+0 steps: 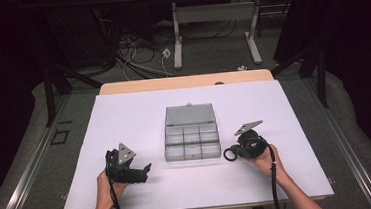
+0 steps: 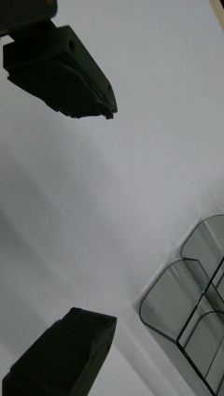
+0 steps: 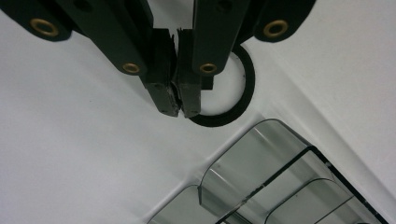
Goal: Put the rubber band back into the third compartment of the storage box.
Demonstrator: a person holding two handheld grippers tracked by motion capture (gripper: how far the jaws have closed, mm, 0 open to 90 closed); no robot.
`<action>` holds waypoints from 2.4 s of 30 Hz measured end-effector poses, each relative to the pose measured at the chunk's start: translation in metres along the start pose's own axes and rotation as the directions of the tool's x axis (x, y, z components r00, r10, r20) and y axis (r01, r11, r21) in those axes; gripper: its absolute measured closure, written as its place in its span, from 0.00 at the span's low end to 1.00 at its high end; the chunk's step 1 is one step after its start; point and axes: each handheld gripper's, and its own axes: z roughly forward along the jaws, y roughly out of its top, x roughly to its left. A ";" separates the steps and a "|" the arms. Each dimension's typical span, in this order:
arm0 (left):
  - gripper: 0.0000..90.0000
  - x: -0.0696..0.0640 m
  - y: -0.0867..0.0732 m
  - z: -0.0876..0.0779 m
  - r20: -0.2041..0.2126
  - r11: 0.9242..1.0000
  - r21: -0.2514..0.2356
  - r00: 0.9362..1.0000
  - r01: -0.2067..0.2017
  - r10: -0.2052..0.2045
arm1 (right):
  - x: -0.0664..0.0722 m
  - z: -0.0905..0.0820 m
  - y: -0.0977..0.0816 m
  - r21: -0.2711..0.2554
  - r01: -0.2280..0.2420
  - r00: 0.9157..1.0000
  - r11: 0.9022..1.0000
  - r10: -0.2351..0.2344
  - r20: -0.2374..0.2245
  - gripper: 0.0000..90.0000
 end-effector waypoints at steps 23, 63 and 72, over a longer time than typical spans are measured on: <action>0.01 -0.001 0.000 0.000 0.001 1.000 0.000 1.000 0.006 -0.006 | -0.001 -0.026 0.008 -0.149 -0.014 0.999 0.989 0.019 0.032 0.98; 0.01 -0.002 0.001 0.000 0.003 1.000 0.002 1.000 -0.001 0.001 | 0.005 -0.036 0.026 -0.245 0.013 0.999 0.969 0.000 0.054 0.98; 0.01 -0.003 0.001 0.000 0.005 1.000 -0.001 1.000 -0.005 0.005 | 0.007 -0.036 0.037 -0.252 0.022 0.998 0.968 -0.008 0.057 0.98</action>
